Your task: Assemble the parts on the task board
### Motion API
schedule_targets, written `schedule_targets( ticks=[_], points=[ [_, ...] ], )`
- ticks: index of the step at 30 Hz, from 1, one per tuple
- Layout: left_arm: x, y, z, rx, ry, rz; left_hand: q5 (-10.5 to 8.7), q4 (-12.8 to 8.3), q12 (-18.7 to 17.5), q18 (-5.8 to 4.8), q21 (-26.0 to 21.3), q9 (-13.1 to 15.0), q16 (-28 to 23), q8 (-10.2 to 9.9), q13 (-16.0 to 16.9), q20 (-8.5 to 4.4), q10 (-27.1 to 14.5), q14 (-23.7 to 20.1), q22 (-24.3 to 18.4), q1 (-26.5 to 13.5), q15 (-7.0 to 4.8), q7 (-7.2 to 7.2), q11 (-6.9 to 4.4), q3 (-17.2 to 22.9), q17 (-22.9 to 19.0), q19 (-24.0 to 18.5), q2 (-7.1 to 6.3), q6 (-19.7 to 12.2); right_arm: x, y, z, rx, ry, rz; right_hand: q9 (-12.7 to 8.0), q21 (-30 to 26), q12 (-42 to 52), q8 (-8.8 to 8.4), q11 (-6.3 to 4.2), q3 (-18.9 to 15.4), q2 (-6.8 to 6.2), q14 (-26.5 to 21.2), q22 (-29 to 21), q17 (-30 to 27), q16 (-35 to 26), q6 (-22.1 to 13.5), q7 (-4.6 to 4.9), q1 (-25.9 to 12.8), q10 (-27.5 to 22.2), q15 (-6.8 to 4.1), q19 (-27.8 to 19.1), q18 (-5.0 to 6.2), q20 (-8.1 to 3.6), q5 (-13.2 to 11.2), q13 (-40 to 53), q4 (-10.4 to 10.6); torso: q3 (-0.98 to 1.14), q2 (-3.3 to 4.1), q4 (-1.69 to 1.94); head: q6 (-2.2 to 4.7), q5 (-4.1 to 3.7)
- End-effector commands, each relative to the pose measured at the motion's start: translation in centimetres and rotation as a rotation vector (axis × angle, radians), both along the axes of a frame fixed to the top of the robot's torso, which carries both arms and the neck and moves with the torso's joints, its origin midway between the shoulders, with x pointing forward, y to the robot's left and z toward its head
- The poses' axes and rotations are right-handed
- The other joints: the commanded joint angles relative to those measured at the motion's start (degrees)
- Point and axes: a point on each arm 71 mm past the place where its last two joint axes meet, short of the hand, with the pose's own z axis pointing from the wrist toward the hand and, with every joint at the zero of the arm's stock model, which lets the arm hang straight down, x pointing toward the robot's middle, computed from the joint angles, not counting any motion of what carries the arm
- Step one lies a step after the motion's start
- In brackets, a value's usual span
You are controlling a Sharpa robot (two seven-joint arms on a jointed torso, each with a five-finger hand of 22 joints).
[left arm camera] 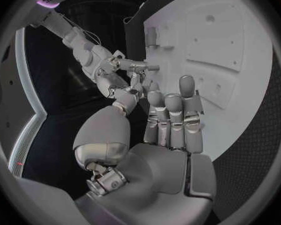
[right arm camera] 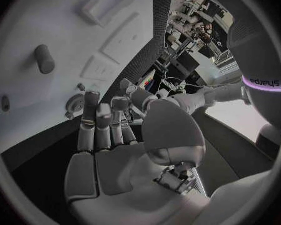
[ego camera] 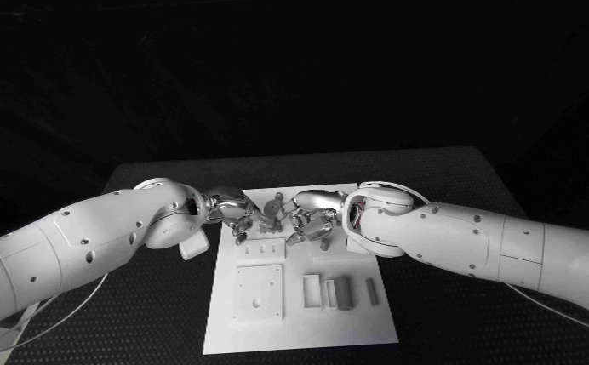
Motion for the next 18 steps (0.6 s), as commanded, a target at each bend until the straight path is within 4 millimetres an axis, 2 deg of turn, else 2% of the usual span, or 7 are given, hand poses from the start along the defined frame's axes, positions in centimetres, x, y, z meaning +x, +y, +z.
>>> schedule_targets(
  ticks=[1, 8, 13, 16, 18],
  points=[
    [0.0, -0.3, 0.1, -0.016, 0.008, -0.001, 0.39, -0.3, 0.3, -0.83, 0.2, 1.3, 0.1, 0.1, -0.1, -0.32, 0.2, -0.1, 1.2, 2.5, -0.43, 0.51, -0.39, 0.5, -0.1, 0.0, 2.92, -0.1, -0.3, 0.5, 0.0, 0.0, -0.002, 0.034, -0.1, 0.1, 0.2, 0.26, 0.35, -0.1, 0.11, -0.2, 0.6, 0.1, 0.1, 0.2, 0.05, 0.3, 0.0, 0.24, -0.4, -0.52, -0.01, 0.3, 0.1, 0.1, 0.01, 0.01, 0.03, -0.02, -0.02],
    [0.0, -0.3, 0.1, -0.013, 0.01, 0.0, 0.38, -0.3, 0.3, -0.83, 0.2, 1.3, 0.1, 0.1, -0.1, -0.32, 0.1, -0.2, 1.2, 2.4, -0.43, 0.51, -0.39, 0.5, -0.1, 0.0, 2.94, -0.1, 0.0, -0.1, -0.2, -0.008, -0.003, 0.012, -0.1, 0.1, 0.2, 0.22, 0.55, -0.1, 0.05, -0.2, 0.6, 0.1, 0.1, 0.1, 0.27, 0.2, 0.0, 0.39, -0.3, -0.52, 0.0, 0.3, 0.1, 0.1, -0.01, 0.01, 0.05, -0.06, -0.06],
    [0.0, -0.3, 0.1, 0.015, -0.009, 0.017, 0.48, -0.3, 0.4, -0.83, 0.2, 1.4, 0.1, 0.1, -0.1, -0.35, 0.1, -0.2, 1.2, 2.5, -0.44, 0.5, -0.41, 0.6, 0.0, 0.0, 2.97, -0.1, 0.9, -1.2, 0.0, 0.016, -0.047, -0.069, -0.2, 0.1, 0.2, 0.15, 0.89, -0.2, -0.14, -0.2, 0.6, 0.0, 0.1, -0.2, 0.64, -0.1, 0.0, 0.7, -0.3, -0.52, 0.03, 0.3, 0.1, 0.1, -0.03, 0.0, 0.02, 0.03, -0.06],
    [-0.1, -0.3, 0.1, 0.049, -0.029, 0.036, 0.73, -0.4, 0.4, -0.82, 0.2, 1.5, 0.1, 0.2, -0.1, -0.37, 0.1, -0.2, 1.2, 2.6, -0.45, 0.48, -0.42, 0.7, 0.0, 0.0, 2.99, -0.1, 1.5, -2.3, 0.1, 0.047, -0.061, -0.135, -0.1, 0.1, 0.3, 0.23, 1.45, -0.2, -0.23, -0.1, 0.5, 0.0, 0.2, -0.1, 1.25, -0.3, 0.1, 1.21, -0.1, -0.52, 0.0, 0.3, 0.1, 0.1, -0.04, -0.04, 0.1, 0.02, 0.0],
    [-0.1, -0.1, 0.0, 0.078, -0.031, 0.07, 0.87, -0.4, 0.4, -0.83, 0.2, 1.5, 0.2, 0.2, -0.1, -0.38, 0.1, -0.2, 1.2, 2.6, -0.46, 0.47, -0.43, 0.7, 0.0, 0.0, 2.99, 0.0, 1.9, -2.9, 0.5, 0.079, -0.072, -0.179, -0.1, 0.1, 0.4, 0.33, 2.31, -0.2, -0.48, 0.1, 0.5, 0.0, 0.2, 0.0, 2.13, -0.4, 0.1, 2.03, 0.0, -0.52, -0.06, 0.3, 0.1, 0.1, -0.03, -0.06, 0.12, 0.0, 0.03]
  ],
)
